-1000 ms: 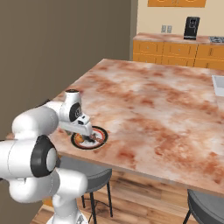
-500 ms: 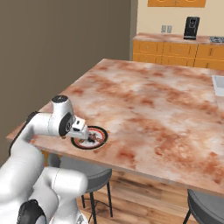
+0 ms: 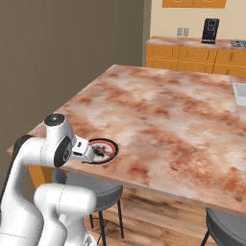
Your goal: Pick up the tangerine and peach from the fridge and place one fruit on each plate on the dining counter.
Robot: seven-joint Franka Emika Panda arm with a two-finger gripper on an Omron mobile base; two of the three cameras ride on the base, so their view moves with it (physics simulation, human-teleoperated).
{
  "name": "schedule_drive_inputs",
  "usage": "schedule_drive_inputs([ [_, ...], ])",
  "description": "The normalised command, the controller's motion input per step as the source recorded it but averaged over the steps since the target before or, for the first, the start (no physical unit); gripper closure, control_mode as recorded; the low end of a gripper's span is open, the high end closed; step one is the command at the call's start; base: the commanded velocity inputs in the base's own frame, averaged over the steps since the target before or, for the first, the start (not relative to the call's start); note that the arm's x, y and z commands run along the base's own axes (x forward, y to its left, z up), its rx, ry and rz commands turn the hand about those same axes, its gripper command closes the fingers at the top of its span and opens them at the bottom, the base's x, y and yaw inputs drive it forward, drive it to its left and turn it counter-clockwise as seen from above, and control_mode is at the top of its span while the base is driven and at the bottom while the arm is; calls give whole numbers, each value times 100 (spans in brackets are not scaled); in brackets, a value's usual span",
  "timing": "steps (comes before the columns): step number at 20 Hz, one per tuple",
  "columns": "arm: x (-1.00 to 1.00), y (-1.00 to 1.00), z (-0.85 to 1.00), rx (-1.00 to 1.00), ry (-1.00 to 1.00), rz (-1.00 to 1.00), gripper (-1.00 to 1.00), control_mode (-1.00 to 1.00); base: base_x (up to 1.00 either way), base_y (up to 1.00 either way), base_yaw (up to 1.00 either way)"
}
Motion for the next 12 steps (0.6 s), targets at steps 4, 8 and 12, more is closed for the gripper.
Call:
schedule_drive_inputs([
  [4, -63, -17, 19, 0, -27, 0, -100, -100, 0, 0, 0],
  [8, -66, -27, 7, 0, -30, -1, -100, -100, 0, 0, 0],
  [12, -65, -44, -6, 0, -32, 0, -100, -100, 0, 0, 0],
])
